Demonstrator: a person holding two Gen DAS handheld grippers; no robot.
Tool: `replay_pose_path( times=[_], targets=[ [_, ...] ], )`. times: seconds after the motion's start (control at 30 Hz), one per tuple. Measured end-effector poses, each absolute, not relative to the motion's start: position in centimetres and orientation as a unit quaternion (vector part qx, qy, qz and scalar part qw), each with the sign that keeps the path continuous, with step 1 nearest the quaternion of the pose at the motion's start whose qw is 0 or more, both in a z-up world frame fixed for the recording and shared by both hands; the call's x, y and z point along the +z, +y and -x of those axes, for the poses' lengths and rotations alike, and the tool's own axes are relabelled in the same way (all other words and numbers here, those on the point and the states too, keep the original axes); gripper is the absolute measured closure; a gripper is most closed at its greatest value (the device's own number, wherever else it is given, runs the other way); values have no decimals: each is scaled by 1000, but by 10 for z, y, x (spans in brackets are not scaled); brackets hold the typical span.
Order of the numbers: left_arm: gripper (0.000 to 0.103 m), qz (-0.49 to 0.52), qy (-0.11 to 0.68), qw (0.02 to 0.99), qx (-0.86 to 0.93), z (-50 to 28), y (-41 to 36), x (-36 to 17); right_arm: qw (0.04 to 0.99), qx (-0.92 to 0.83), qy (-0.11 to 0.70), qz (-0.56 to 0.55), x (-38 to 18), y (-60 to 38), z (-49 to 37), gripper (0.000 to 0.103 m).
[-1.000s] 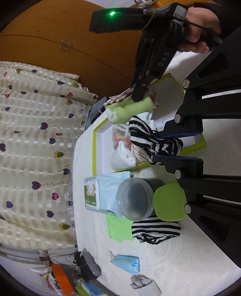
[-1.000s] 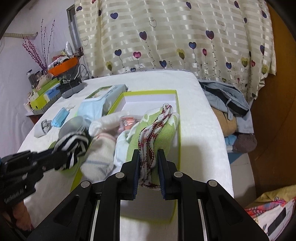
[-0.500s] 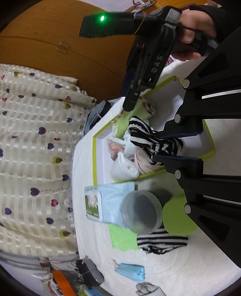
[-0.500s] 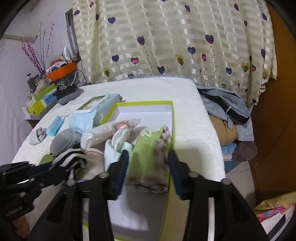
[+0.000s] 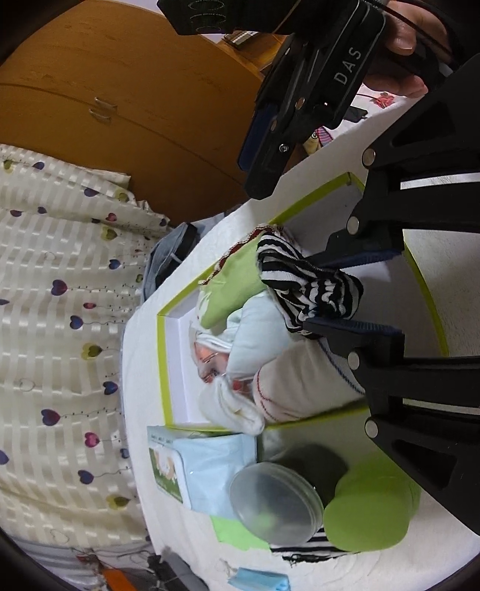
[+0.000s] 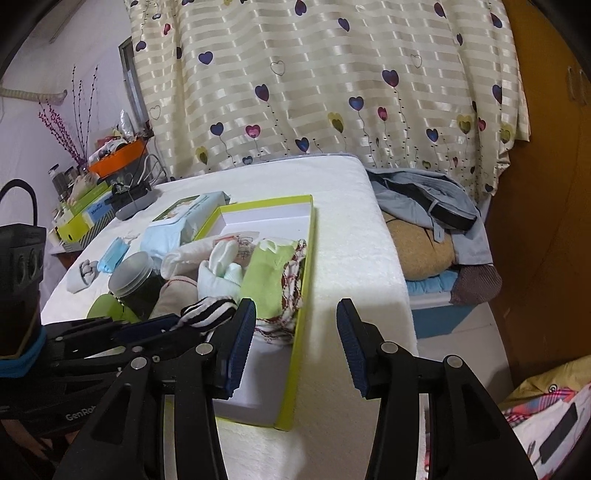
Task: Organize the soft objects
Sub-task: 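Lower the striped cloth into the box and open the left gripper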
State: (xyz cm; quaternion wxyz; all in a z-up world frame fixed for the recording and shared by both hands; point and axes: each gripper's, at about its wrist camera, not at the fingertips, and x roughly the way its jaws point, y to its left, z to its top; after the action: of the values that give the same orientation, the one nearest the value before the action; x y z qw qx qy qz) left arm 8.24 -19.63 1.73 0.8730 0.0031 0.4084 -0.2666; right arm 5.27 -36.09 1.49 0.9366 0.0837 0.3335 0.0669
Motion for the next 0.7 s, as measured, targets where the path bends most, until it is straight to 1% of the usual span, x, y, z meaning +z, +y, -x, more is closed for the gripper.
replay_pose_path(
  times=[0.03, 0.1, 0.17, 0.5, 0.7],
  targets=[
    [75, -3, 407, 873, -269, -81, -197, 18, 937, 67, 334, -85, 15, -361, -52, 56],
    [69, -3, 402, 873, -275, -79, -197, 20, 937, 68, 333, -85, 15, -362, -52, 56],
    [67, -3, 397, 874, -279, -75, -196, 23, 937, 68, 333, -83, 15, -361, -51, 56],
    [66, -4, 382, 884, -269, -60, -181, 37, 940, 66, 326, -77, 26, -350, -34, 56],
    [66, 1, 370, 893, -257, -47, -163, 45, 940, 80, 325, -62, 32, -326, -18, 56]
  ],
)
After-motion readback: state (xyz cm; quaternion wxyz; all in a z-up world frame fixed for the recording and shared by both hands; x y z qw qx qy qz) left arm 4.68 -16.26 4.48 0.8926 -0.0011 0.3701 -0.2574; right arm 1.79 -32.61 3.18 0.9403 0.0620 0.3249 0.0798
